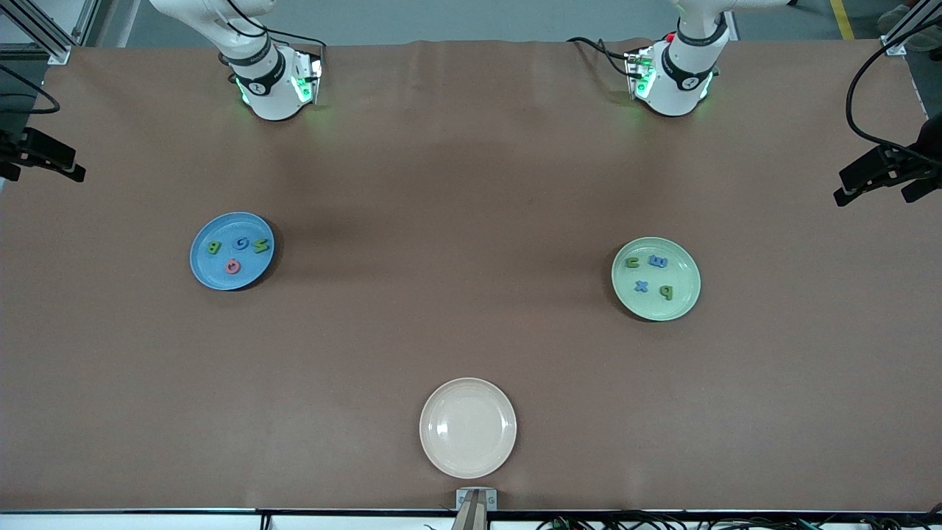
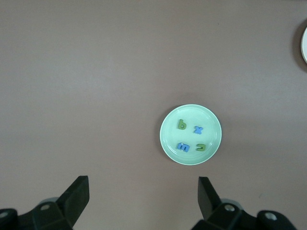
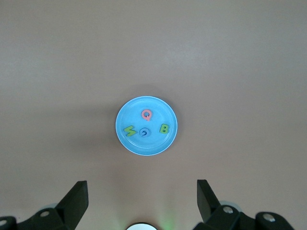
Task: Sort uppercase to blue plate, lowercase to green plate
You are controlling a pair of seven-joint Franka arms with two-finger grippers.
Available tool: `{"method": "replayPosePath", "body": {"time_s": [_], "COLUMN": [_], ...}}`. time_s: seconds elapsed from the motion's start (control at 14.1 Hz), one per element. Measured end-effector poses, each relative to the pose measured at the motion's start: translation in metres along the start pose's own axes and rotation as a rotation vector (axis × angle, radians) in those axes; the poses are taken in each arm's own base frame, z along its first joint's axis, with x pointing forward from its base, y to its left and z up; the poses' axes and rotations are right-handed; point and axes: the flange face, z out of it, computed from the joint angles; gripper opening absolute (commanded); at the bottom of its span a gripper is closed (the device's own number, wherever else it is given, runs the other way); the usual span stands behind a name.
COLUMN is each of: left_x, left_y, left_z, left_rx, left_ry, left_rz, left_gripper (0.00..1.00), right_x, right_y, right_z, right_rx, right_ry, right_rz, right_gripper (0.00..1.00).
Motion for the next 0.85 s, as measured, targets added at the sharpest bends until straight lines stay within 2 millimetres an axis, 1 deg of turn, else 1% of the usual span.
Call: {"method": "replayPosePath", "body": {"time_s": [0.28,0.85], "left_x": [0.0000,0.0000], "left_y": [0.0000,0.0000], "left_z": [0.0000,0.0000], "left_rx": [0.000,0.000], "left_ry": [0.000,0.000], "left_rz": [0.000,0.000], "left_gripper": [1.00,1.00], "right_x": [-0.0098,-0.0098], "right_y": [0.0001,-0.0002], "right_z": [-0.0006,0.0008], "right_rx": [0.004,0.004], "right_ry": [0.001,0.011], "right_rz": [-0.001,-0.002], "right_gripper": [1.00,1.00]}}
